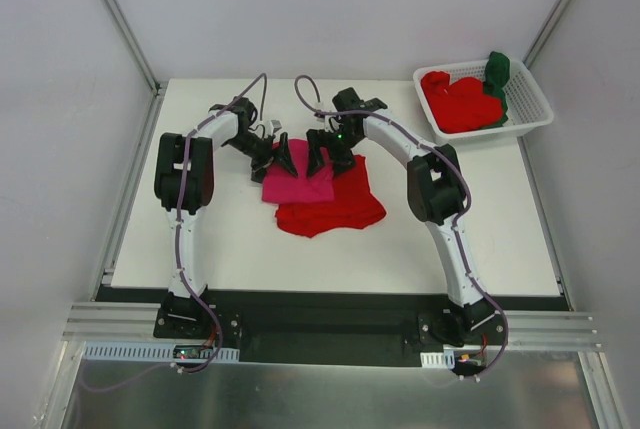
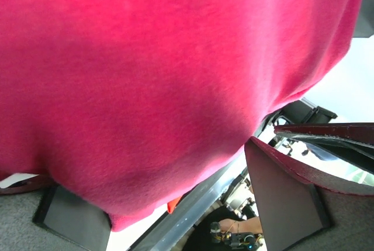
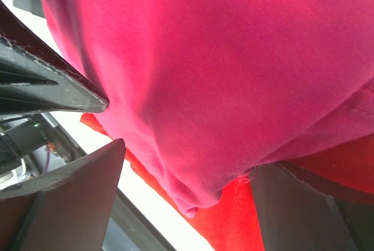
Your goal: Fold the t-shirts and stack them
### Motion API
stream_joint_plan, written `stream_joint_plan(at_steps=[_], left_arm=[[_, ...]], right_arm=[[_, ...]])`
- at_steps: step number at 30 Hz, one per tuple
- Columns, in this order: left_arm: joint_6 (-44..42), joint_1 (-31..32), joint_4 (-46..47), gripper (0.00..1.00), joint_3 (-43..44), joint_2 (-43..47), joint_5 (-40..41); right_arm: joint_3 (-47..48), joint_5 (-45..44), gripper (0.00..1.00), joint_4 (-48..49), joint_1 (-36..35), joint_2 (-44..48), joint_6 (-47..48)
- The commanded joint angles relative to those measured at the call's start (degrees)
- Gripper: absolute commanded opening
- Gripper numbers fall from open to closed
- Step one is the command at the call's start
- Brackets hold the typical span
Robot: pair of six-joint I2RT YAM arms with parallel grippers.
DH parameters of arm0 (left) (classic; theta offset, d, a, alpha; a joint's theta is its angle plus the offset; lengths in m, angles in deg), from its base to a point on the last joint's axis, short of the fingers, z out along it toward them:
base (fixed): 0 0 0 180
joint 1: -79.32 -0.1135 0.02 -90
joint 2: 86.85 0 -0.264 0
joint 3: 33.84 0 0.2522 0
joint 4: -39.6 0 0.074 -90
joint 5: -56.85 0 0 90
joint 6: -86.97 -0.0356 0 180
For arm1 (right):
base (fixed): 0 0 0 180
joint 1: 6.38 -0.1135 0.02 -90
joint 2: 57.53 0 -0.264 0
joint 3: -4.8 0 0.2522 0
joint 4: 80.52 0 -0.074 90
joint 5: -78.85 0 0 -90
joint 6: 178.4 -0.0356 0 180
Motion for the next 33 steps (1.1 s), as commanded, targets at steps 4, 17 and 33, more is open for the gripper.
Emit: stream_joint_plan(at_steps=[4, 17, 33], left_arm=[[-0.3, -0.2, -1.0, 0.8, 1.4, 1.3, -3.5], [-0.4, 0.7, -1.1, 0.8, 1.1, 1.9, -3.5], [-0.7, 0.7, -1.1, 0.82, -0.2, 3.7, -3.7]], right_arm=[[1.2, 5.7, 0.86, 1.6, -0.5, 1.0, -2.0], [1.0, 5.0, 0.83, -0.5, -1.3, 3.8, -1.1], [1.0, -2.4, 0.84, -4.7, -1.5, 7.7, 1.4]])
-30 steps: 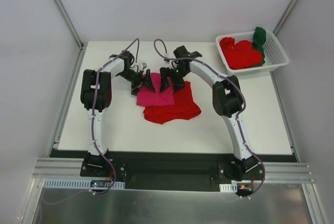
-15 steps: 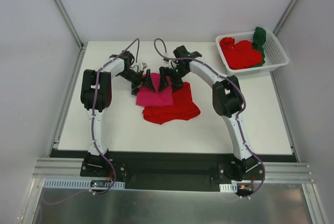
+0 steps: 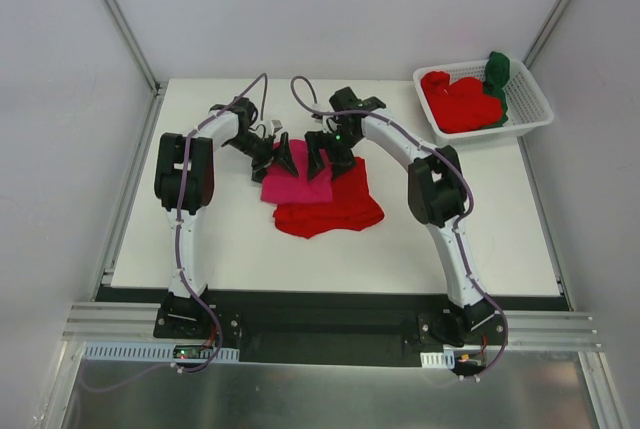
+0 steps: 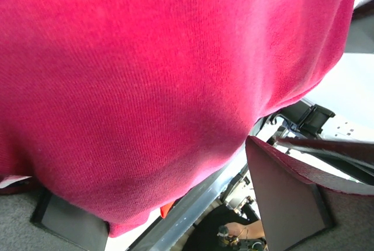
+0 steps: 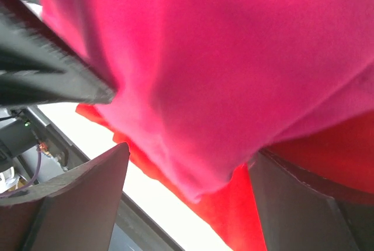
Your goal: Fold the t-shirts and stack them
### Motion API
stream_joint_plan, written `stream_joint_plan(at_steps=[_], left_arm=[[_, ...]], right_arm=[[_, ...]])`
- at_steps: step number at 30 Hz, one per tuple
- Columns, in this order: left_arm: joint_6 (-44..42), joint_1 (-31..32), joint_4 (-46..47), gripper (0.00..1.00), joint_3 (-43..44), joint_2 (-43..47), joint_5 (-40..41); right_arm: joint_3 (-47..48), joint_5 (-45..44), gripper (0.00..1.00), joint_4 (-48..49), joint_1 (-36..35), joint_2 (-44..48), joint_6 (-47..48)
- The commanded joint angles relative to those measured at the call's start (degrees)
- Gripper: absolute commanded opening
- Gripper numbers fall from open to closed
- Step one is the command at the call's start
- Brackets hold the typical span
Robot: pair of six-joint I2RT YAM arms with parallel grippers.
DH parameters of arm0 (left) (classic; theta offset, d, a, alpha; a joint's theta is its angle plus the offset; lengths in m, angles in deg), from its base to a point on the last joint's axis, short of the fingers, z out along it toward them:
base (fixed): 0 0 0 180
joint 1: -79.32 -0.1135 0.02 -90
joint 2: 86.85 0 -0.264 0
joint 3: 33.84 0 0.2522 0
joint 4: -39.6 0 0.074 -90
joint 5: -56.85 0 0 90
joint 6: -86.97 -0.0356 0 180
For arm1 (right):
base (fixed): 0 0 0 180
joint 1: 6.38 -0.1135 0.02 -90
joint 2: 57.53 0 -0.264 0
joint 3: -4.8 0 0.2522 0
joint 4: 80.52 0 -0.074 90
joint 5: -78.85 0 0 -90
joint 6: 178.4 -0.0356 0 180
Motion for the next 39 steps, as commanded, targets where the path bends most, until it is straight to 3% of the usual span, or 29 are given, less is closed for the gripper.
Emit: stream_joint_plan(at_steps=[1, 9, 25, 39], left_arm=[[-0.6, 0.6, -1.2, 0.82, -0.2, 3.7, -2.7], [-0.6, 0.6, -1.2, 0.82, -0.6, 4.0, -2.8], [-0.9, 0.8, -1.2, 0.83, -1.5, 4.3, -3.1], [-0.6, 0.9, -1.2, 0.84, -1.7, 4.8, -4.2]], right_arm=[[0.7, 0.9, 0.84, -1.5, -0.4, 6.6, -0.6], [-0.3, 2.5, 0.83, 0.1, -0.9, 4.8, -1.6], [0.8, -9.0, 0.82, -4.1, -2.4, 4.7, 5.4], [2.2, -6.8, 0.82, -1.6, -3.1, 0.4, 4.1]])
